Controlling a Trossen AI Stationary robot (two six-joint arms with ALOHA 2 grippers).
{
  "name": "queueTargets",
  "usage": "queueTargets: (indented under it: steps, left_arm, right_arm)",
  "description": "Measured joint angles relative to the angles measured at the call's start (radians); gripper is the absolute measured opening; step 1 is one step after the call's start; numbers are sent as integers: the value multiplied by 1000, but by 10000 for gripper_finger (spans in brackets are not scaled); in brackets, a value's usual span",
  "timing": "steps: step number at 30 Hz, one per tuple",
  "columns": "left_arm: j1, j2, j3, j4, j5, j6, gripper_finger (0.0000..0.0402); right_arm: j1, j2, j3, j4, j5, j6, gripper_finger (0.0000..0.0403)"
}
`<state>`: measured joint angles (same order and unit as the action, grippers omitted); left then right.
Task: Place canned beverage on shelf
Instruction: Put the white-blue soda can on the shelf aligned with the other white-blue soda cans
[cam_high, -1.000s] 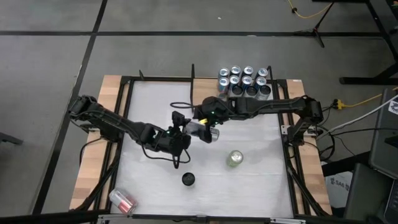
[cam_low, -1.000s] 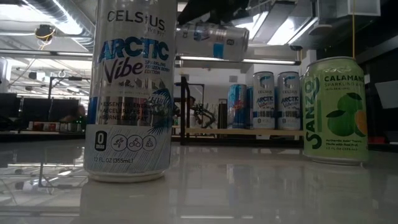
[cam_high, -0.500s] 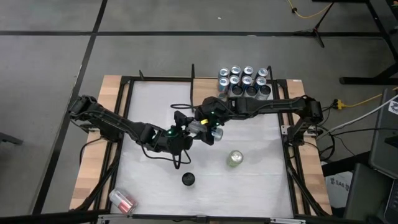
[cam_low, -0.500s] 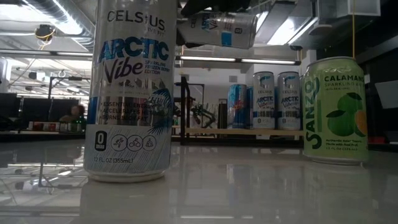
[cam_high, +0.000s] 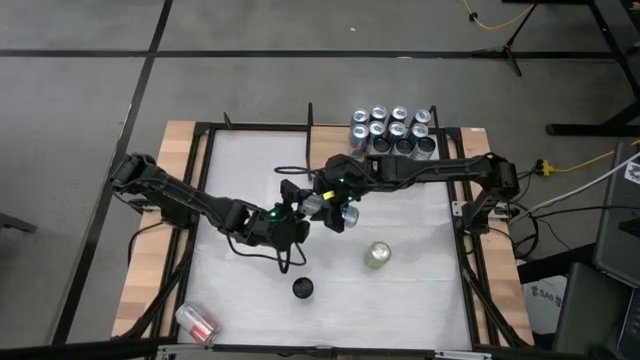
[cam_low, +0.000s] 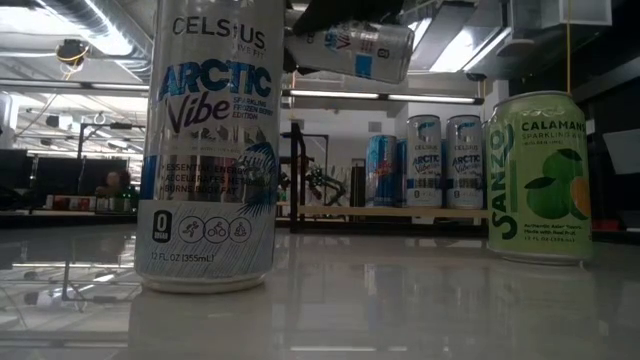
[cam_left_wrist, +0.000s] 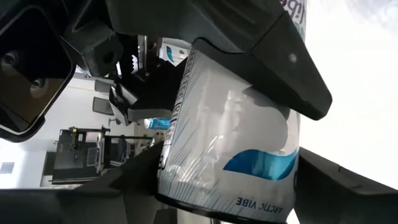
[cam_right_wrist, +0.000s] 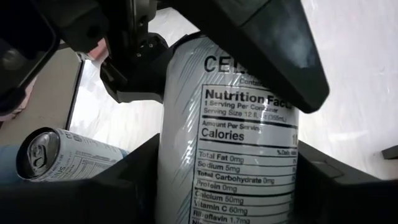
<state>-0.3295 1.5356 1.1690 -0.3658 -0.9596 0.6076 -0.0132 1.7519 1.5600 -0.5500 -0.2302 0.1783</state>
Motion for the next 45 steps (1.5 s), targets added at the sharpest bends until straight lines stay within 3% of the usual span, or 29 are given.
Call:
queueTargets:
  steps: [8, 13, 21, 26, 33, 41, 45]
  left_arm:
    - [-36, 0, 0, 4, 2, -26, 300]
    - [-65, -1, 0, -4, -13, -59, 301]
    - [-111, -1, 0, -15, -166, -131, 301]
    - [-136, -1, 0, -31, -190, -147, 301]
    - [-157, -5, 0, -134, -189, -369, 301]
    - [-130, -18, 0, -345, -44, -771, 302]
    - [-83, -18, -11, -342, 108, -868, 302]
  right_arm:
    - [1, 0, 0, 1, -1, -5, 254]
    - [1, 1, 0, -2, -1, -7, 241]
    - [-1, -8, 0, -15, 9, -5, 242]
    - [-1, -15, 11, -73, 27, -5, 241]
    - [0, -42, 54, -165, 79, -40, 242]
    - [2, -160, 71, -234, 108, -81, 243]
    - [36, -259, 56, -238, 250, -108, 243]
